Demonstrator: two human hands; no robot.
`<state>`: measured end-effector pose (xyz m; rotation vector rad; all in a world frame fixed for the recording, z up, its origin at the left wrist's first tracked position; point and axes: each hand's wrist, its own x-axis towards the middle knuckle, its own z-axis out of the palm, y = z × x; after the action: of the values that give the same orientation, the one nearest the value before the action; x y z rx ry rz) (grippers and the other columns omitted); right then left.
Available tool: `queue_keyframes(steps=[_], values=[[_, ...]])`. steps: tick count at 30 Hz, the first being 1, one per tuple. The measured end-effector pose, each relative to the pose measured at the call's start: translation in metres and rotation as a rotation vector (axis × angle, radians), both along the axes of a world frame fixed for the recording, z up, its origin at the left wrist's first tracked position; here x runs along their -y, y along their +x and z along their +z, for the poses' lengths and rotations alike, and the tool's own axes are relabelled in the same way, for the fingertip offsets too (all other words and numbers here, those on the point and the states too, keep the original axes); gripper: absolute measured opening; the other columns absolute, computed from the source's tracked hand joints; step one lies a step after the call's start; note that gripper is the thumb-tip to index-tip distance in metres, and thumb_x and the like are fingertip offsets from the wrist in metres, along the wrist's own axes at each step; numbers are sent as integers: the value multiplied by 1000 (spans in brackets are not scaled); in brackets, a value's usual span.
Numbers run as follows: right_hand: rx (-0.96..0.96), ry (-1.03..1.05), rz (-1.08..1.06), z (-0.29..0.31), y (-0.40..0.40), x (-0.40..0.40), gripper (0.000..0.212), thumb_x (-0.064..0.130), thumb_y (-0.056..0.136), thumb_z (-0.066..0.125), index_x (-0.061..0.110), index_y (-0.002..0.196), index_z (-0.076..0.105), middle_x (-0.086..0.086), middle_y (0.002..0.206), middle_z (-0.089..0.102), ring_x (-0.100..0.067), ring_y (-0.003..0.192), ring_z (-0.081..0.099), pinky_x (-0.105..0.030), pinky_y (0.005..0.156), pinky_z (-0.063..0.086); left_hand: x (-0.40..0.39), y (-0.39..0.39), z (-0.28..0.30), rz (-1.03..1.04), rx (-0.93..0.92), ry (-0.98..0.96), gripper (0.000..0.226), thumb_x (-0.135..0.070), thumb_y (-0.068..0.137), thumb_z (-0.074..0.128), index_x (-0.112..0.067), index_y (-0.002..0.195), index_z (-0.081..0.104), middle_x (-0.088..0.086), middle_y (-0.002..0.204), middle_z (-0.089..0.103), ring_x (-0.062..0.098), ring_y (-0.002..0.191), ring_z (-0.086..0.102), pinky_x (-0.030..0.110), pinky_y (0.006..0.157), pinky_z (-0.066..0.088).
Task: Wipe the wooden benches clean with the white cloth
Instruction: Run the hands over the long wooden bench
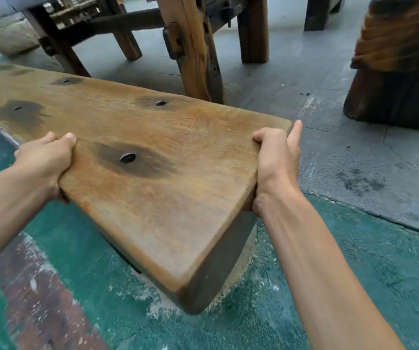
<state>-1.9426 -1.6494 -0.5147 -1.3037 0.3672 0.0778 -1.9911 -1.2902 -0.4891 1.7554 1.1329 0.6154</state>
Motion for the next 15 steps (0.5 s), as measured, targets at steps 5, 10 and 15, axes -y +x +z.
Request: queue_keyframes(steps=[5, 10, 15], values=[[48, -31, 2, 1, -18, -3, 93, 24, 84, 57, 40, 162, 10, 14, 171, 13, -17, 157, 17, -49, 126, 20, -18, -12, -19, -65, 25, 63, 64, -43, 93, 52, -6, 144, 44, 23, 150, 43, 13, 89, 56, 17, 66, 54], [37, -6, 17, 9, -18, -1, 92, 22, 86, 56, 38, 163, 9, 11, 171, 12, -19, 156, 19, -48, 126, 22, -2, -13, -8, 34, 40, -39, 58, -50, 88, 55, -28, 142, 45, 9, 145, 51, 29, 107, 58, 49, 64, 55], [35, -13, 7, -3, -12, -2, 94, 28, 81, 56, 43, 161, 10, 12, 170, 17, -20, 155, 22, -50, 125, 24, -20, 1, -23, 36, 34, 51, 56, -34, 99, 58, -13, 148, 43, 16, 150, 46, 15, 103, 48, 30, 71, 44]])
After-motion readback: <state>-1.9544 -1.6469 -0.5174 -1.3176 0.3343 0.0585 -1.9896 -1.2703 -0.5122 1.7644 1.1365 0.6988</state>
